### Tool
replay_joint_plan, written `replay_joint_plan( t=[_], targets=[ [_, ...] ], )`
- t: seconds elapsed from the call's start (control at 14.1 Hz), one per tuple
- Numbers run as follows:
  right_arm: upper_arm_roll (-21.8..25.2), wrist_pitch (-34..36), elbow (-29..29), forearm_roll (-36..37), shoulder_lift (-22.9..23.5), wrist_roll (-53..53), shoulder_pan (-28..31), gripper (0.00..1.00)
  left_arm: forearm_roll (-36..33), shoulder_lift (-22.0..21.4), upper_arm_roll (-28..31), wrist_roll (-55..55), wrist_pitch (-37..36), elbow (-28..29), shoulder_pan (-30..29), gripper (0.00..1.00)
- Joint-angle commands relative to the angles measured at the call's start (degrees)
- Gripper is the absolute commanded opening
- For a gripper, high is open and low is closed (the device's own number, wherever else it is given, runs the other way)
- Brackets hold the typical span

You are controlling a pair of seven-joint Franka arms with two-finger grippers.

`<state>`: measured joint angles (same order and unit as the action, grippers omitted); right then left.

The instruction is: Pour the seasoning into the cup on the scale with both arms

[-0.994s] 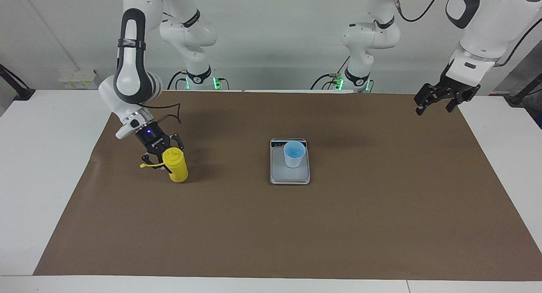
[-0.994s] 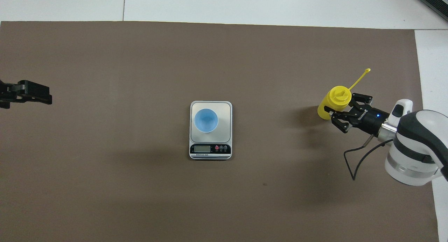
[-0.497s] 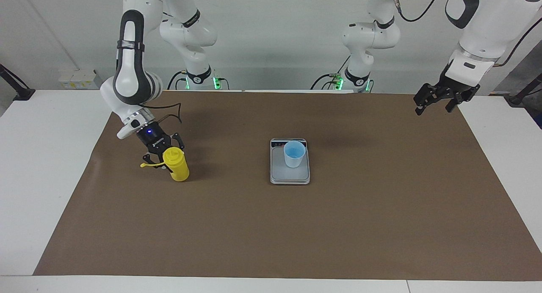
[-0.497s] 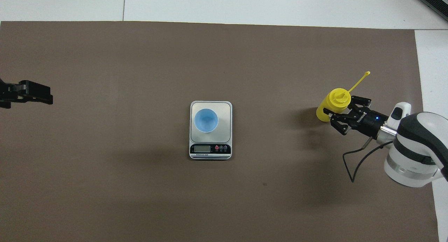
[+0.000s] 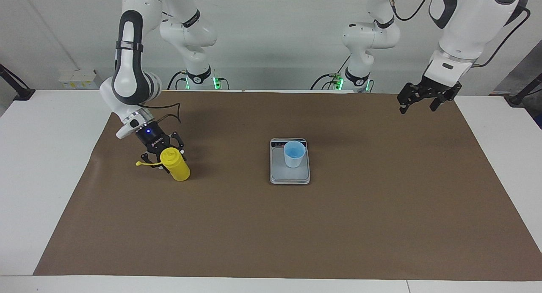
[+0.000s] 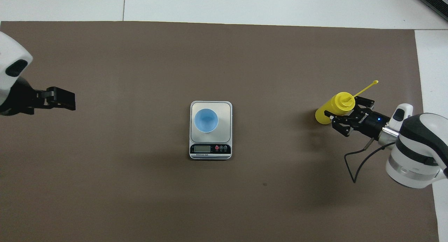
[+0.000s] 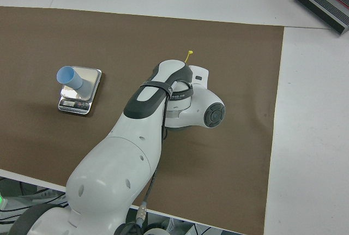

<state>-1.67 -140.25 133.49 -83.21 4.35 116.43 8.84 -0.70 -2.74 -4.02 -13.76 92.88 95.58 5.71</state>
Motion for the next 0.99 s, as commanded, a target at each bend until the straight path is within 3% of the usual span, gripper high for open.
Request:
replay_joint_plan(
  t=[0.0, 0.14, 0.43, 0.64, 0.92],
  targets=[
    [-0.62, 1.56, 1.25, -2.04, -1.8, 2.31, 1.27, 0.84, 0.61, -3.32, -3.8, -7.66, 3.71, 5.22, -0.09, 1.0],
    [-0.62, 1.82, 1.25, -2.04, -1.8, 2.4, 1.27, 1.0, 0.79, -4.46, -6.43, -11.71, 6.34, 8.12, -0.18, 1.0],
    [-0.44, 2.09, 3.17, -1.08, -2.42, 3.45, 1.35, 1.0, 0.88, -5.26, -12.58, -24.53, 14.24, 14.7, -0.09, 1.0],
    [-0.44, 1.74, 4.94, -0.98, -3.03, 3.46, 1.27, 1.0, 0.88, -4.91, -17.06, -28.25, 16.98, 17.61, -0.61, 1.0],
    [-0.35, 1.47, 5.2, 0.68, -3.03, 3.37, 1.7, 1.0, 0.79, -1.57, -20.59, -36.59, 25.31, 19.73, -0.62, 1.0]
  ],
)
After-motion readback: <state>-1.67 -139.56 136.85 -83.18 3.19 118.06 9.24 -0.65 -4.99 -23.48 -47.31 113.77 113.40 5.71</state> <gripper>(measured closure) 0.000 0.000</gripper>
